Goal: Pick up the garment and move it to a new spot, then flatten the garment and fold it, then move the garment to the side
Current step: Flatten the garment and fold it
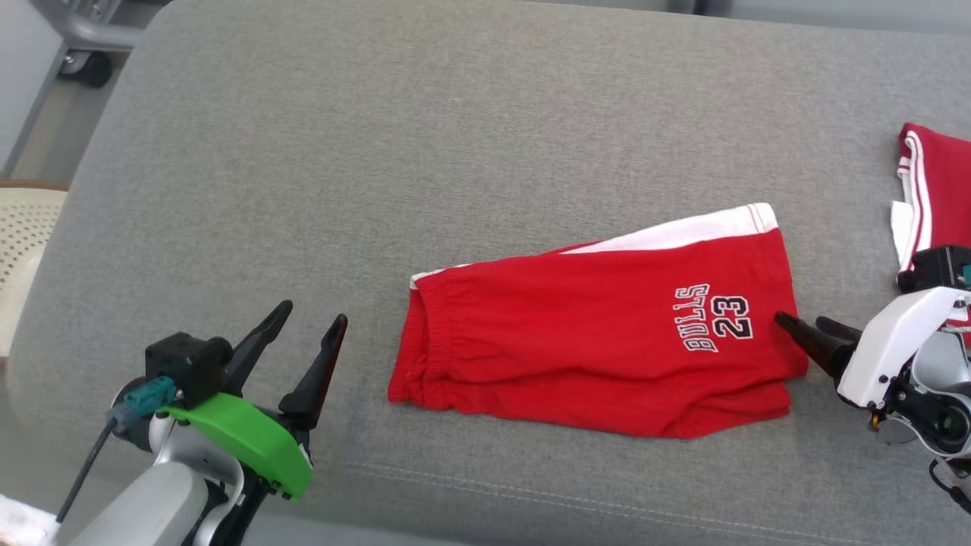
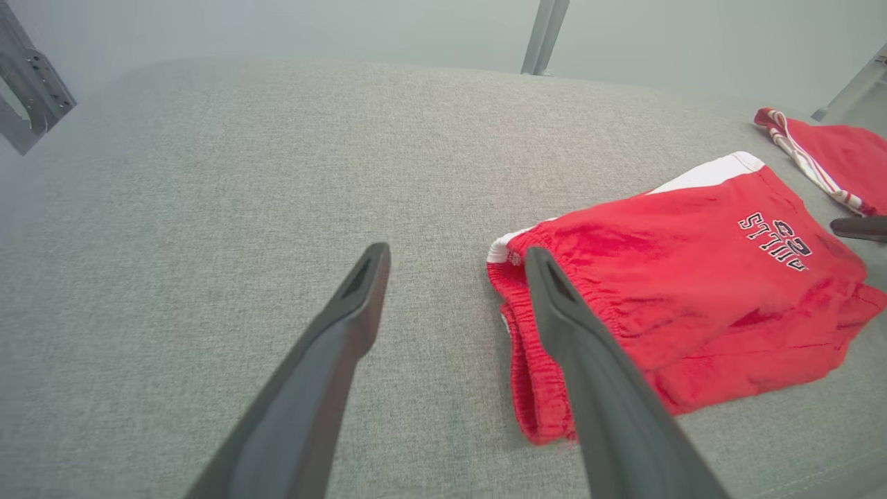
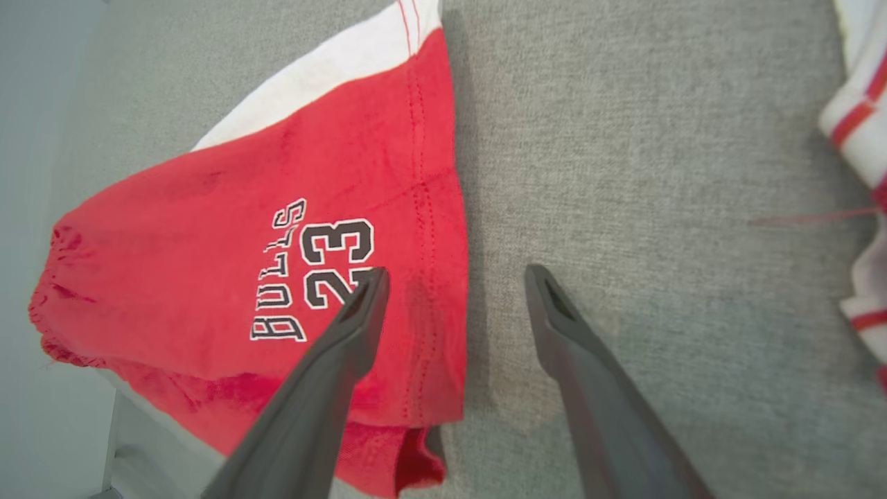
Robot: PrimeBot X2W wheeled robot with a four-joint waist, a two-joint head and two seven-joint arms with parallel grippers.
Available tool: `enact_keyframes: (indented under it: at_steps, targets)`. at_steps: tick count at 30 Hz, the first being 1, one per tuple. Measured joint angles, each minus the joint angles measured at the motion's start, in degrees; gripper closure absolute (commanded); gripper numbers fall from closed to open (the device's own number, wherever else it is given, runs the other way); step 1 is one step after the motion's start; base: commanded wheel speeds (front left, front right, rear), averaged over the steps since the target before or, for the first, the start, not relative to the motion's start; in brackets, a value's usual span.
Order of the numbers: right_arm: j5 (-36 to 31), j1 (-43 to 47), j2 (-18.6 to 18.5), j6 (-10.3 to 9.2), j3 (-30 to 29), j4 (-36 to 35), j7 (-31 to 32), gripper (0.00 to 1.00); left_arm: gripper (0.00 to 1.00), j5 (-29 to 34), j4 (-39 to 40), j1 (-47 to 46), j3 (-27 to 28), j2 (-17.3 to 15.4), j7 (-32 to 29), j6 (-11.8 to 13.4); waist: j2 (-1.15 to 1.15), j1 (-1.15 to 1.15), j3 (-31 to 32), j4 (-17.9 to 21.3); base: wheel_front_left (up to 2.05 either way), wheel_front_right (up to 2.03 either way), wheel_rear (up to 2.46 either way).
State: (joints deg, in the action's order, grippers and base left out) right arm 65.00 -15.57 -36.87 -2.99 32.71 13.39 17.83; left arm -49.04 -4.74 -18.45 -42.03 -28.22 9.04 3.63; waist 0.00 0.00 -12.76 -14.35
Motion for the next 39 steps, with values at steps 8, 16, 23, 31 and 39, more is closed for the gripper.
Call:
enact_keyframes:
  at_steps: [8,16,23,31,39]
  targets:
    - [4.6,0.1,2.4,-0.12,-0.3,4.0,3.0,0.00,0.00,1.1,-1.1,4.3,1.8,1.3,4.9,1.9,0.00,0.00,1.2,-5.1,0.00,0.00,0.00]
    - [7.7,-0.1,5.4,1.45,-1.5,7.2,3.4,1.00,0.00,1.5,-2.3,7.9,4.4,2.3,5.2,2.5,0.00,0.00,3.1,-8.8,0.00,0.00,0.00]
    - [9.2,0.4,5.7,2.97,-2.9,8.9,2.8,1.00,0.00,2.9,-2.3,11.3,6.9,2.5,5.2,3.0,0.00,0.00,5.7,-9.9,0.00,0.00,0.00]
    - [10.2,1.6,3.0,3.64,-5.3,9.5,2.0,1.00,0.00,3.6,-1.4,13.8,9.8,2.8,5.2,3.0,0.00,0.00,6.9,-7.7,0.00,0.00,0.00]
    - [10.7,2.1,-1.2,4.85,-8.2,7.0,0.4,1.00,0.00,4.9,0.3,14.4,11.2,4.3,5.2,3.0,0.00,0.00,7.5,-5.8,0.00,0.00,0.00]
